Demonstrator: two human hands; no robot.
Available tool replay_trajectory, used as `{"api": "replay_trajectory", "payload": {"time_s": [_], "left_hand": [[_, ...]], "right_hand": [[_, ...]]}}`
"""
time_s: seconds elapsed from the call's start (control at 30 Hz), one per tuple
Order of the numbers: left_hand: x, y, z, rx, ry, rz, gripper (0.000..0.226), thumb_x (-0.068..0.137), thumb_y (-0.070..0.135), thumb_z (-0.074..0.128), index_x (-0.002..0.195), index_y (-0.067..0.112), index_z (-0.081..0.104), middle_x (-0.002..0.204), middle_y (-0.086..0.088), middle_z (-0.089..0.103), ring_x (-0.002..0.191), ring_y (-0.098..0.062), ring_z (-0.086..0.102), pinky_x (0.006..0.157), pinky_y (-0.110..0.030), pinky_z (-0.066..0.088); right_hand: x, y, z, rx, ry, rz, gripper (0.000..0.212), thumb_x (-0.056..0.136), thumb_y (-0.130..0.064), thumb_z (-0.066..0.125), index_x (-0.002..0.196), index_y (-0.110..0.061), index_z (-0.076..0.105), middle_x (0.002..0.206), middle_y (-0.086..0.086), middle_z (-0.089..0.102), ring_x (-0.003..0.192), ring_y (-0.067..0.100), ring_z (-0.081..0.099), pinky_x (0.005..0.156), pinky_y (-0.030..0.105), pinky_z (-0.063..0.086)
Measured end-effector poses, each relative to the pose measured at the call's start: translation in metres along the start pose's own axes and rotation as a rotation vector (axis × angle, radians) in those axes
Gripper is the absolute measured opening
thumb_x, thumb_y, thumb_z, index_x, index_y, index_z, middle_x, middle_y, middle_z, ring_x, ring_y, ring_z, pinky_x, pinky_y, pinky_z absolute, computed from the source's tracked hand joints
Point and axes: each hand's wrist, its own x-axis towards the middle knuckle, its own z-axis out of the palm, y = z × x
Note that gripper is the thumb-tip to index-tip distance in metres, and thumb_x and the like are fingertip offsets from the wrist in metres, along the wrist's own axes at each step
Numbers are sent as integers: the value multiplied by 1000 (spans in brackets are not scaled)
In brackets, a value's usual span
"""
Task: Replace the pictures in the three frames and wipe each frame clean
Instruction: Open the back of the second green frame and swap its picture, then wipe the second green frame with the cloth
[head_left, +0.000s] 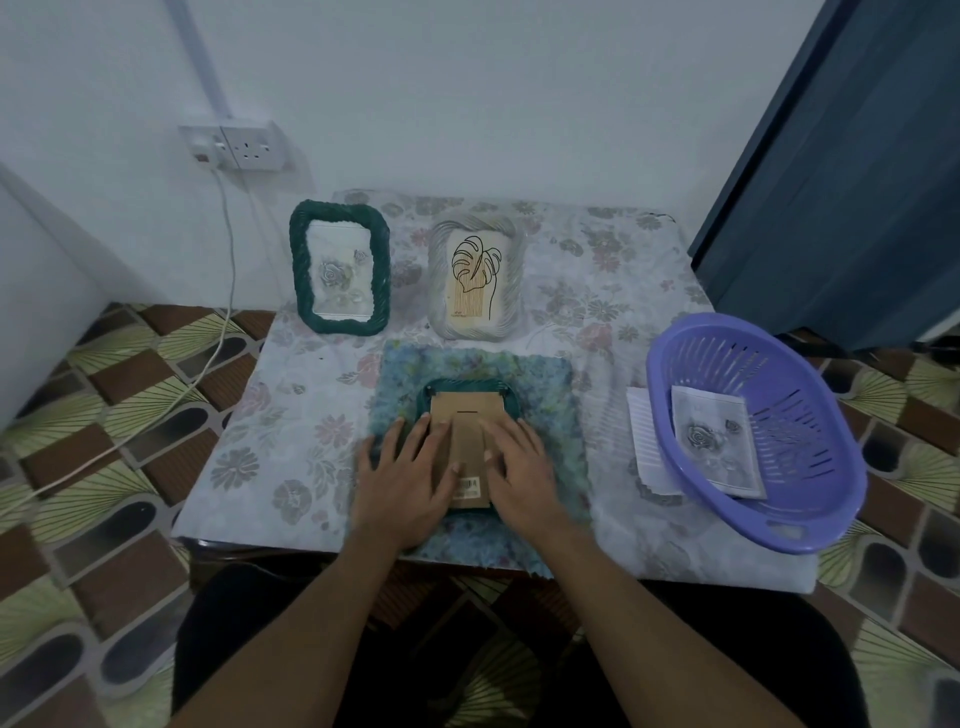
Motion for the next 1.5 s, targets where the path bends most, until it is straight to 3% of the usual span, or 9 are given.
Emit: {"api": "replay_trajectory", "payload": {"time_s": [0.17, 0.37, 0.5, 0.83, 1.07, 1.23, 1.33, 1.4, 1.5], "left_hand": [[-3, 0, -1, -22, 45, -73, 79, 87, 67, 18, 155, 27, 21, 165, 6, 12, 150, -22, 1, 115, -52, 7], [-6, 3, -1, -67, 134, -210, 76, 84, 61, 35, 144, 14, 43, 155, 1, 34, 145, -23, 16, 109, -49, 17], [-5, 2, 0, -75, 154, -216, 69, 85, 59, 30, 135, 16, 52, 147, 2, 43, 141, -20, 23, 107, -47, 18], [-3, -4, -19, -271, 99, -240, 69, 75, 65, 30, 131, 35, 58, 150, 15, 38, 142, -16, 14, 107, -44, 13], [10, 14, -48, -377, 193, -327, 26, 89, 37, 58, 111, 25, 67, 143, 9, 45, 138, -19, 22, 106, -46, 22], [10, 63, -73, -568, 278, -114, 46, 88, 47, 40, 123, 26, 63, 136, 10, 50, 133, -18, 32, 106, -44, 26], [6, 94, -75, -500, 113, 57, 56, 94, 50, 26, 144, 34, 45, 146, 12, 42, 138, -13, 23, 107, -41, 16], [4, 107, -74, -452, -54, 166, 50, 102, 49, 21, 148, 39, 37, 151, 14, 38, 137, -10, 23, 92, -30, 8], [4, 109, -66, -433, -310, 205, 47, 105, 50, 21, 141, 40, 49, 143, 9, 52, 133, -15, 38, 79, -28, 8]], "right_hand": [[-3, 2, 9, -267, -50, -14, 48, 106, -40, 32, 153, -36, 28, 164, -2, 15, 152, 18, -1, 119, 50, 11], [-3, 2, 10, -308, -31, -21, 47, 104, -43, 32, 151, -36, 32, 163, 1, 18, 152, 20, 3, 117, 49, 15], [-4, -1, 10, -340, -44, -9, 62, 95, -54, 13, 151, -34, 30, 163, 2, 18, 152, 21, 3, 117, 49, 16], [-1, -3, 3, -273, -148, 20, 48, 105, -42, 29, 153, -36, 24, 165, 1, 9, 152, 20, -4, 119, 51, 9], [9, -15, -21, 18, -185, 135, 43, 99, -32, 49, 140, -41, 39, 153, -2, 27, 144, 23, 19, 116, 50, 19], [16, -26, -60, 605, -47, 300, 22, 103, -32, 47, 118, -27, 62, 134, 0, 56, 126, 19, 51, 106, 36, 40], [15, -23, -83, 885, -13, 386, 31, 102, -44, 43, 106, -24, 66, 106, 1, 68, 98, 22, 63, 90, 43, 52], [16, -17, -98, 1021, 0, 472, 35, 101, -47, 43, 102, -20, 67, 92, 5, 67, 81, 22, 61, 72, 36, 49], [14, -4, -112, 1123, -6, 538, 39, 99, -45, 51, 112, -13, 68, 100, 14, 72, 91, 31, 66, 80, 39, 54]]}}
